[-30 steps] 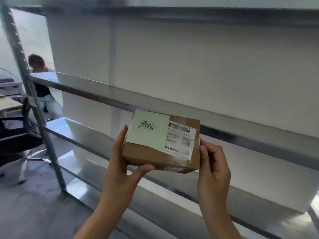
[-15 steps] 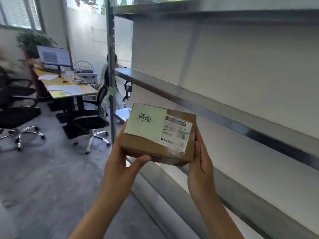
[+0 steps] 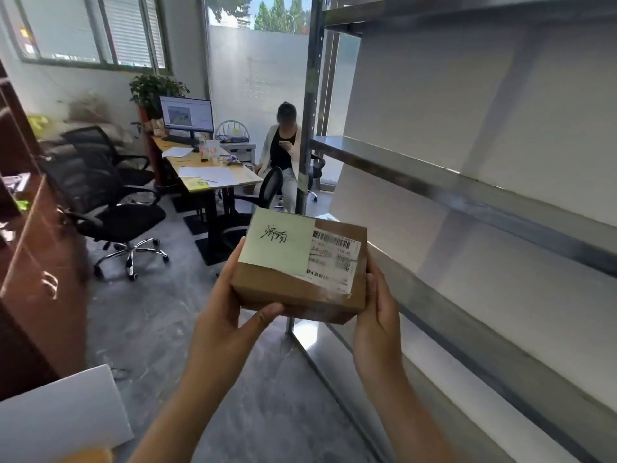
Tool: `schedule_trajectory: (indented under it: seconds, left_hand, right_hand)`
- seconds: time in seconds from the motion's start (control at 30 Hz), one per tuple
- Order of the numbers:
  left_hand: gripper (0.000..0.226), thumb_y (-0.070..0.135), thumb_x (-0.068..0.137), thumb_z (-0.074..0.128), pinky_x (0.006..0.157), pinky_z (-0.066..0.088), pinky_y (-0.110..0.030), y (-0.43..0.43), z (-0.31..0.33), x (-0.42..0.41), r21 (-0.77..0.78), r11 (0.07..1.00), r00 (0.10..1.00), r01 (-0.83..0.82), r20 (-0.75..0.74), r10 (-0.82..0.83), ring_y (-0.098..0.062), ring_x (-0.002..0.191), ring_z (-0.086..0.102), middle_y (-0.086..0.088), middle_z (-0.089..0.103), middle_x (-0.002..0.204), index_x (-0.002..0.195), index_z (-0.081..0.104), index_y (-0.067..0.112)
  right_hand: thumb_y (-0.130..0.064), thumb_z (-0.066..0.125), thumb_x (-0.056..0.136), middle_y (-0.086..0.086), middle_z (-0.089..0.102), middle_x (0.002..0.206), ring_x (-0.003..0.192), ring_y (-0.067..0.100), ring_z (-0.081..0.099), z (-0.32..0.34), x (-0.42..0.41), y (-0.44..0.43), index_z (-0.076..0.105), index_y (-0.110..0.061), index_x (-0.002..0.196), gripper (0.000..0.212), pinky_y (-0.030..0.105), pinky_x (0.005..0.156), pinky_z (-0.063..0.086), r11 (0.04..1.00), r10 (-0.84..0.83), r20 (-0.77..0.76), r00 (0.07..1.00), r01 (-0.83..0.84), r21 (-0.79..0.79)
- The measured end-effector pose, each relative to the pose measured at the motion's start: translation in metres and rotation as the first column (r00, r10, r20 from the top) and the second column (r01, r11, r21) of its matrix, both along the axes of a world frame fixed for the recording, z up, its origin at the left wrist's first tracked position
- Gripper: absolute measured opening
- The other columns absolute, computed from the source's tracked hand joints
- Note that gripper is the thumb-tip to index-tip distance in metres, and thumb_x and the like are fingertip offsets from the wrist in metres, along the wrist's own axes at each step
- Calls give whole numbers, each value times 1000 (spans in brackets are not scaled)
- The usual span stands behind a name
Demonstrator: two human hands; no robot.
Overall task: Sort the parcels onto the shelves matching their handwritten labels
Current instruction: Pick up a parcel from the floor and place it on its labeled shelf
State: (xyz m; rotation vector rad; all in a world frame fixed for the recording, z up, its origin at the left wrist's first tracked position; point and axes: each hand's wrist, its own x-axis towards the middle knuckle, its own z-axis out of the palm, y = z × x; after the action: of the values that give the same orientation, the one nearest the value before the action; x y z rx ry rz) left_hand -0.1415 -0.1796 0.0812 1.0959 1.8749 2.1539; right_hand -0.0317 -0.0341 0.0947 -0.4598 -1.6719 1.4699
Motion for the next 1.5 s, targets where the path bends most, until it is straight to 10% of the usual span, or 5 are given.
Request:
schedule_trajectory:
  seconds: [0.23,1.23,1.5]
  left_hand:
    - [93,1,73,79,111,44,-45,-23,-16,-74,-78,997,999,22,32,-19,-14,135,51,5,53,146,151,34,27]
    - [82,-2,70,79,92,55,-24,138,0,-397,-55,998,972,32,236,-18,-15,124,61,3,66,131,139,50,31]
    - [79,2,71,79,97,54,-28,186,-19,-487,-78,974,947,212,263,-185,-16,122,63,3,67,129,137,50,33]
  right_hand:
    - [-45,31,93,-7,63,135,124,4,59,-17,-75,-17,49,-39,138,49,36,106,50,995,52,16,999,-50,-87]
    - [-22,27,106,-2,61,138,123,3,59,-29,-411,155,44,-20,148,45,8,88,51,979,104,-43,994,-110,-174]
    - [-44,28,96,-13,57,141,129,-2,53,-38,-470,176,45,-45,138,45,8,100,45,987,-117,44,992,121,-108]
